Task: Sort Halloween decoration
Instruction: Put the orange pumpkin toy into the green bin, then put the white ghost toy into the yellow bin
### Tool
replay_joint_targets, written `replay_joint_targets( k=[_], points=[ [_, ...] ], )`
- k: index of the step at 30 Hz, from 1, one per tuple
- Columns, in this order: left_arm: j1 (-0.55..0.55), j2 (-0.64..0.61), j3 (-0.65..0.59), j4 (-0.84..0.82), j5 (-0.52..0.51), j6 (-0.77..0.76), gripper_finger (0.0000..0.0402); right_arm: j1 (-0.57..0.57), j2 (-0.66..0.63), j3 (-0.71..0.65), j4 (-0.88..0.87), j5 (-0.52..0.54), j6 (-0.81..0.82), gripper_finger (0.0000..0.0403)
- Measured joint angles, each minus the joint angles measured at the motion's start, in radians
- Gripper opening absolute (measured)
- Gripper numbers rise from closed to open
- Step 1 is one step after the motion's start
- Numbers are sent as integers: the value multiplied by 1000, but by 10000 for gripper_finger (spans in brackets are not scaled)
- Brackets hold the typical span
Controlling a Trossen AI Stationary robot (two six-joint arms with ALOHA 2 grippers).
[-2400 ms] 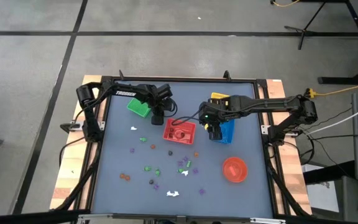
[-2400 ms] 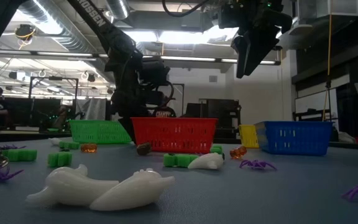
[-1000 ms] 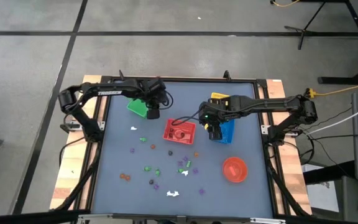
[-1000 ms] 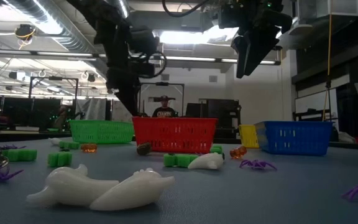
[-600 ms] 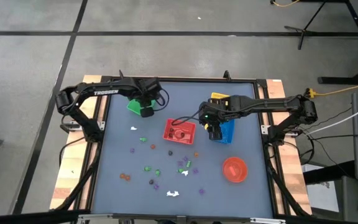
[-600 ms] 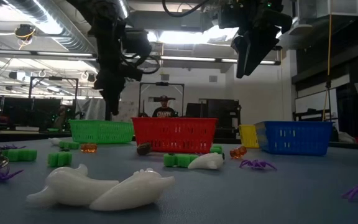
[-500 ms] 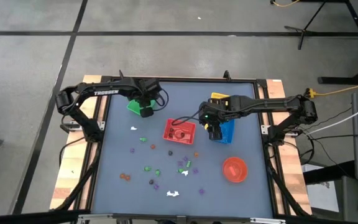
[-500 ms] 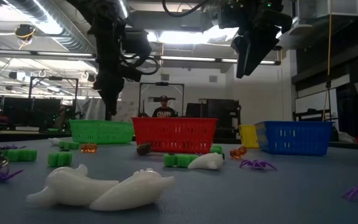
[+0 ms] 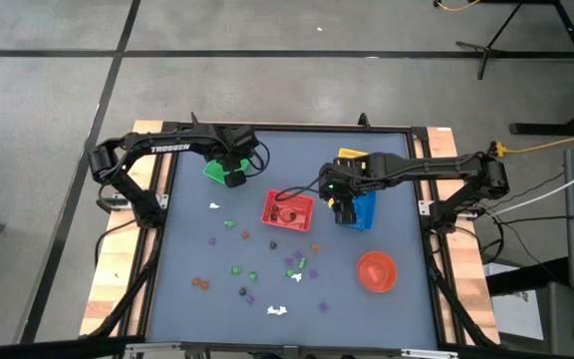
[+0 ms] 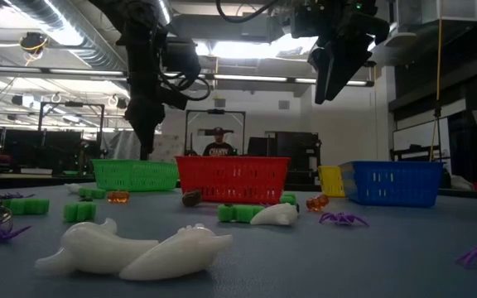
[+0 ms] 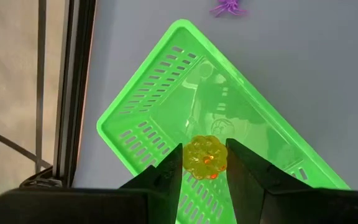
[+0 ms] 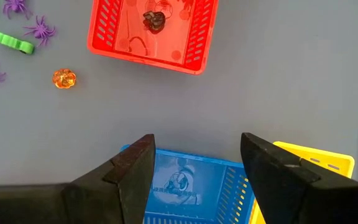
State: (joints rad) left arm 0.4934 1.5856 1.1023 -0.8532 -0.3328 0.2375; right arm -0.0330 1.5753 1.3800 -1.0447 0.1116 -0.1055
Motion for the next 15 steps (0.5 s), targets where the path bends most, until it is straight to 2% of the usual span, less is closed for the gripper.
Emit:
replay_joint_targets(
  k=[9, 15],
  points=[
    [0, 0, 0, 1, 0, -3, 92, 0, 0, 0, 0, 0, 0, 237],
    [0, 0, 0, 1, 1, -26, 142, 0, 0, 0, -6, 32, -1, 237]
  ],
)
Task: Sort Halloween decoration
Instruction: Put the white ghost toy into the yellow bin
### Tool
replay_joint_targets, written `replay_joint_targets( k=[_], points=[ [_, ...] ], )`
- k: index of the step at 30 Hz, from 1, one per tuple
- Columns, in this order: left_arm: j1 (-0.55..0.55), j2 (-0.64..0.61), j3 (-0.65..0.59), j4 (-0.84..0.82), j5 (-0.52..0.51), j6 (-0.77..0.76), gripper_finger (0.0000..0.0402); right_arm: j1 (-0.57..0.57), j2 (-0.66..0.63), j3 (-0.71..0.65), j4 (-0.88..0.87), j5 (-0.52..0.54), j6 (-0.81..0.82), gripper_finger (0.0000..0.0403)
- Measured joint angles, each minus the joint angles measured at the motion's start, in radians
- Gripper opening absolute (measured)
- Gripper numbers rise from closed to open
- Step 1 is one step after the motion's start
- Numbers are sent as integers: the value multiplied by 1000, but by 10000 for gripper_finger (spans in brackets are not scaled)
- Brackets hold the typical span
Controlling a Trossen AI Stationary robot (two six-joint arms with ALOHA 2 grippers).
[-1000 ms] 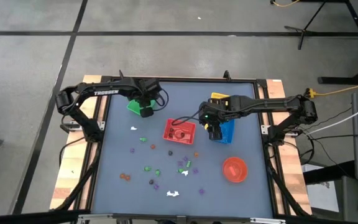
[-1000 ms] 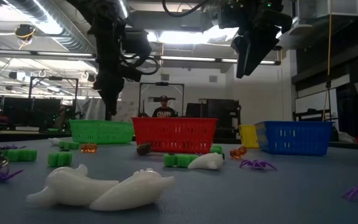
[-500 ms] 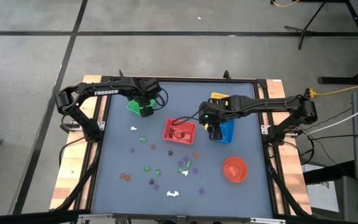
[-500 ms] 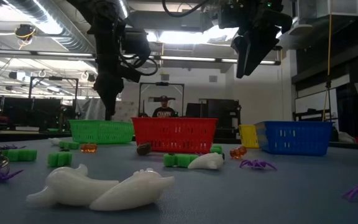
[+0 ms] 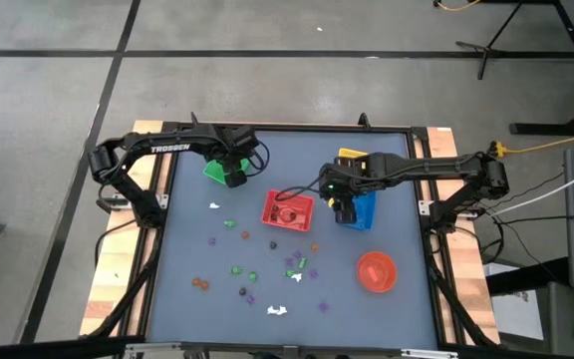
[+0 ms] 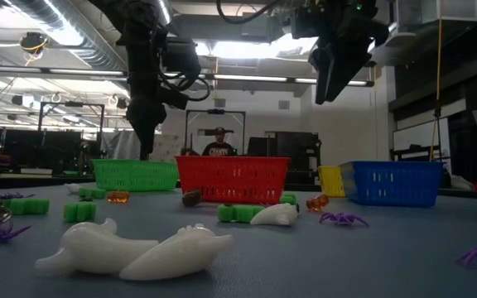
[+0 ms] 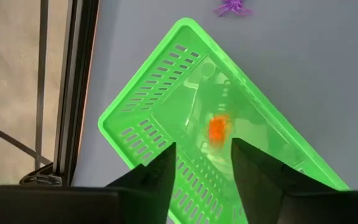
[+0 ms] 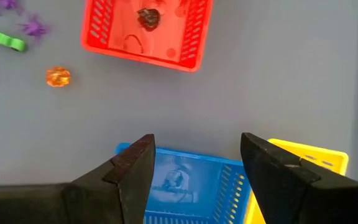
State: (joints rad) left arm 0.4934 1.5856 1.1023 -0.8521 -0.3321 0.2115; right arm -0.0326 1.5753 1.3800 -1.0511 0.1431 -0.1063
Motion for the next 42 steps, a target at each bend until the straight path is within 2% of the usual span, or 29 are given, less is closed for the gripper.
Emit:
replay_joint_targets(
  k=[6, 15, 22, 28, 36, 42],
  points=[
    [0, 0, 0, 0, 0, 0, 172, 0, -1, 0, -7, 49, -26, 237],
    [-15, 0, 0, 0, 0, 0, 174, 0, -2, 0, 2, 48, -29, 237],
    [-86, -2, 0, 0, 0, 0, 174, 0, -2, 0, 2, 48, -29, 237],
    [-139, -56, 1, 0, 1, -8, 174, 0, -3, 0, 7, 48, -29, 237],
    [-189, -183, 1, -25, 16, -172, 174, 0, -3, 0, 11, 47, -29, 237],
    [-232, -242, 1, -159, 124, -318, 174, 0, -5, -32, 14, 48, -27, 237]
  ],
)
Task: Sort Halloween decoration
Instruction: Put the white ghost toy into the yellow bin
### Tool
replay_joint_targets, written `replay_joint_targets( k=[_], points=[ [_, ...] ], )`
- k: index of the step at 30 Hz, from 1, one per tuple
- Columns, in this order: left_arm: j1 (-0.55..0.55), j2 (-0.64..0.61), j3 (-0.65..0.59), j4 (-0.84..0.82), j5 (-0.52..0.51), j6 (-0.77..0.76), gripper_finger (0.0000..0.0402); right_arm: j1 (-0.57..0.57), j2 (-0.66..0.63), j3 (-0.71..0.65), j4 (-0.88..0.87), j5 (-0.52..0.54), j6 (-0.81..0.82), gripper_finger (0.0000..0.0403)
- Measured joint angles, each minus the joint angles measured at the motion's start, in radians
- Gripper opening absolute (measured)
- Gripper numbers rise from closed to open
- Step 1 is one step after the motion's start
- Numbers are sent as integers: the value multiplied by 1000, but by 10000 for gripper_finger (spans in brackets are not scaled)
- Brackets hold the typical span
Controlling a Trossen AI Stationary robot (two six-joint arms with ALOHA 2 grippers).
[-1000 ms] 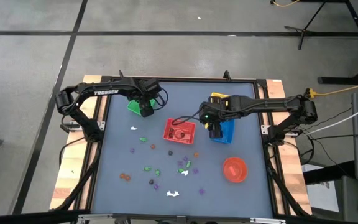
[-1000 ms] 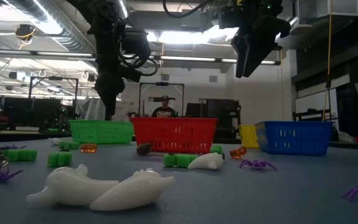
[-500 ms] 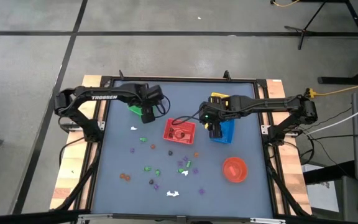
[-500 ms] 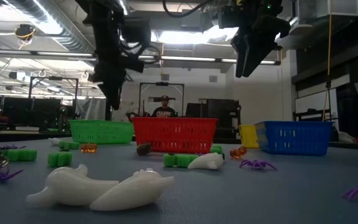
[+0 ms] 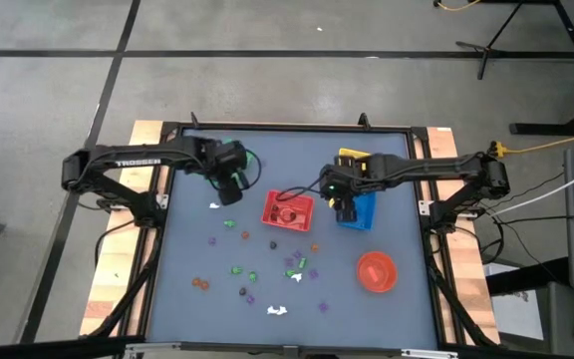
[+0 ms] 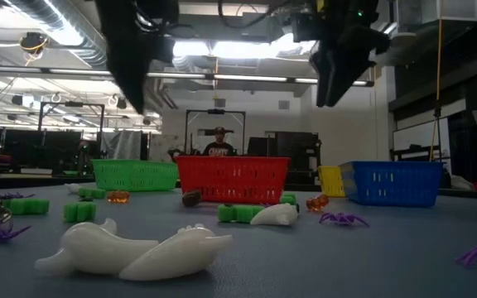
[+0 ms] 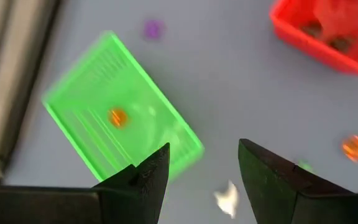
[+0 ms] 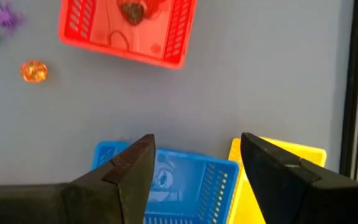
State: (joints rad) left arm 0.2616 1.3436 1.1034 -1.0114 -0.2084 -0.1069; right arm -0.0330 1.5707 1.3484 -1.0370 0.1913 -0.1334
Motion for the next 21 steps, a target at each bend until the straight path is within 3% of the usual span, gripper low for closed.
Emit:
replay_joint_targets(
  k=[6, 14, 21],
  points=[
    [-45, -2, 0, -182, 51, -74, 174, 0, 0, -85, 33, 0, 25, 237],
    [-112, -3, -9, -183, 57, -70, 174, 0, 0, -132, 45, 0, 59, 237],
    [-135, -11, -179, -173, 70, -71, 174, 1, 0, -133, 46, -1, 59, 237]
  ],
)
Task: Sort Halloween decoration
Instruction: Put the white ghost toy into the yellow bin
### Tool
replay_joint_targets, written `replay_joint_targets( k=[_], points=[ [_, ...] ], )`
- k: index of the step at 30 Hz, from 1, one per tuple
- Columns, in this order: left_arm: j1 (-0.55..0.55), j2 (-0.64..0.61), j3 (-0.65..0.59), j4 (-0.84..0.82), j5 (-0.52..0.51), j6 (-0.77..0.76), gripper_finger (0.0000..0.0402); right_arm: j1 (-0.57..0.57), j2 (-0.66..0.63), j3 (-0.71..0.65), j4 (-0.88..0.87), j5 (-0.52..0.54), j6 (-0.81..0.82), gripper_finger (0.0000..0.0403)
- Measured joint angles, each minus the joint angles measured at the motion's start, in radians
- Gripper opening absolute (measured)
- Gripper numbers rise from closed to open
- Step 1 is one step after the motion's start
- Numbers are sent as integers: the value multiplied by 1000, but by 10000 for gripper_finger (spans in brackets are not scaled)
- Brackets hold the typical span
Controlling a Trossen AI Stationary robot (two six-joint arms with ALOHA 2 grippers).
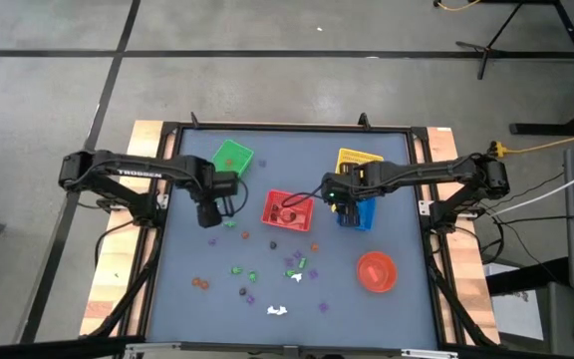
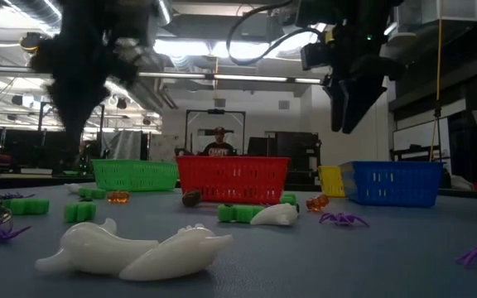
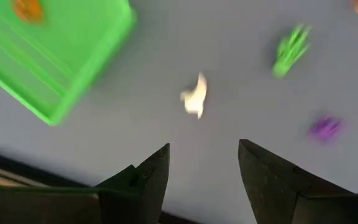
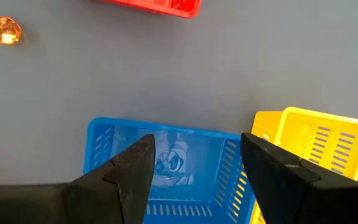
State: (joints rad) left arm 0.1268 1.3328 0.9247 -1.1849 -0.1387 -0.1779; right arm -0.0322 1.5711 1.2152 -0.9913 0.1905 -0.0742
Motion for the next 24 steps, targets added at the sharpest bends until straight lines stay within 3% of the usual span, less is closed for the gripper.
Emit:
replay_joint_targets(
  k=[9, 16, 24],
  points=[
    [12, 1, -176, 101, 19, 115, 174, 0, 0, 0, 49, 0, 2, 237],
    [57, 1, -179, 242, 52, 188, 174, 0, 0, 0, 81, -1, 3, 237],
    [79, 1, -189, 244, 52, 188, 174, -1, 0, 0, 78, -1, 2, 237]
  ],
)
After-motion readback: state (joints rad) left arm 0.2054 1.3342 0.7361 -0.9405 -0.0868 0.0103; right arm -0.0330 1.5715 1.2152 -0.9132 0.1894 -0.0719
